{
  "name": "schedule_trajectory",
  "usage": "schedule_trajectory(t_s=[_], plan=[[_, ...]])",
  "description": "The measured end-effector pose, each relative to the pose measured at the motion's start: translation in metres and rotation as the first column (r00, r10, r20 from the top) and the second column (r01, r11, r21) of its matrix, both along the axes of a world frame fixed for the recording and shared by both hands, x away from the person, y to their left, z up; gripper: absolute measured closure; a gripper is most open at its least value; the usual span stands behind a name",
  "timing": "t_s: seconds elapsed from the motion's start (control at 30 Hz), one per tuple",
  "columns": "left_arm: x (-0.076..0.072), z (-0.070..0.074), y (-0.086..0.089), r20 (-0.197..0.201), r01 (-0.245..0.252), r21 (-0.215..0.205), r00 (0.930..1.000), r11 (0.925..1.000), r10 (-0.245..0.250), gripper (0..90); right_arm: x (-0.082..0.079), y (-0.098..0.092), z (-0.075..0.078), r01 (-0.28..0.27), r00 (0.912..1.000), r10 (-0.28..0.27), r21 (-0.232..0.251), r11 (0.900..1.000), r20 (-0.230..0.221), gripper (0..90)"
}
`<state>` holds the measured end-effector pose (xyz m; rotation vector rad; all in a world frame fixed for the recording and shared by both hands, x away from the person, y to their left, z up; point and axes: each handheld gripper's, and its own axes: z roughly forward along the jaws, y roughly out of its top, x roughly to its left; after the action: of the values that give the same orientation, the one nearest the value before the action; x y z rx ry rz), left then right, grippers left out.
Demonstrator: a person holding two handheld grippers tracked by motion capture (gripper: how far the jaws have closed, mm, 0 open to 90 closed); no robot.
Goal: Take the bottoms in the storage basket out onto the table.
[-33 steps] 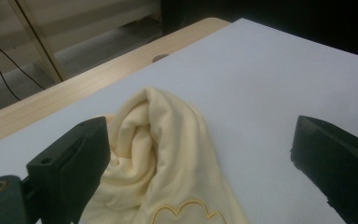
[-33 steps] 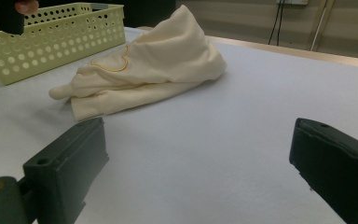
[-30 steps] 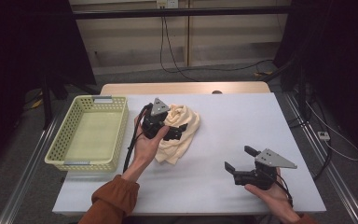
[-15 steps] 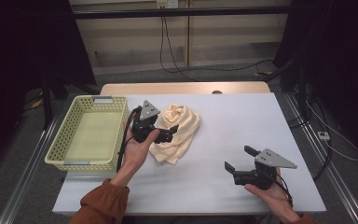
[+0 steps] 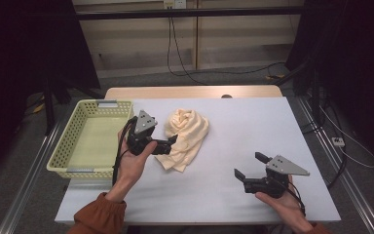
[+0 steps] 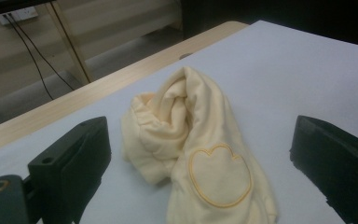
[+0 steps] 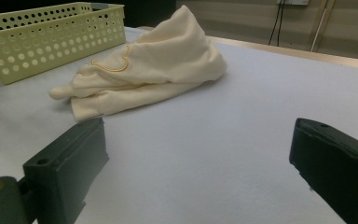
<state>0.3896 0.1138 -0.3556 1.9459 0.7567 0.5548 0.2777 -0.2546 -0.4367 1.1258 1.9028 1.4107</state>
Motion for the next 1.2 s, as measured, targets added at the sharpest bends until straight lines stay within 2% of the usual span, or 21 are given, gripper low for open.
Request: schedule_trajectory(t_s=[0.47, 0.53, 0.57, 0.6, 0.73, 0.87, 0.93, 1.2], plan=[[-0.019, -0.005, 0.022, 0.009, -0.026, -0.022, 0.9996, 0.9994, 0.026, 5.4, 0.001, 0.001, 0.000, -0.003, 1.0000, 0.003, 0.000, 1.000, -0.002, 4.2], [-0.020, -0.006, 0.024, 0.003, -0.031, -0.029, 0.9995, 0.9991, 0.031, 5.5, 0.001, 0.001, 0.000, -0.001, 1.0000, 0.001, 0.002, 1.000, -0.003, 4.2], [-0.021, -0.008, 0.029, -0.023, -0.033, -0.046, 0.9992, 0.9984, 0.032, 5.5, 0.001, 0.001, 0.000, -0.001, 1.0000, 0.001, 0.002, 1.000, -0.003, 4.2], [-0.021, -0.009, 0.031, -0.028, -0.042, -0.050, 0.9988, 0.9979, 0.040, 5.7, 0.001, 0.001, 0.000, -0.001, 1.0000, 0.001, 0.002, 1.000, -0.004, 4.2], [-0.024, -0.013, 0.037, -0.015, -0.059, -0.050, 0.9982, 0.9970, 0.059, 5.8, 0.001, 0.001, 0.000, 0.000, 1.0000, 0.000, 0.001, 1.000, -0.004, 4.2], [-0.027, -0.019, 0.043, -0.023, -0.064, -0.042, 0.9978, 0.9971, 0.063, 5.8, 0.001, 0.001, 0.000, -0.002, 1.0000, 0.002, -0.001, 1.000, -0.004, 4.2], [-0.031, -0.023, 0.048, -0.053, -0.060, -0.054, 0.9970, 0.9968, 0.057, 5.9, 0.001, 0.001, 0.000, -0.003, 1.0000, 0.003, -0.002, 1.000, -0.003, 4.2], [-0.042, -0.034, 0.059, -0.050, -0.067, -0.037, 0.9966, 0.9970, 0.066, 5.9, 0.000, 0.002, 0.000, 0.000, 1.0000, 0.000, -0.001, 1.000, -0.004, 4.2]])
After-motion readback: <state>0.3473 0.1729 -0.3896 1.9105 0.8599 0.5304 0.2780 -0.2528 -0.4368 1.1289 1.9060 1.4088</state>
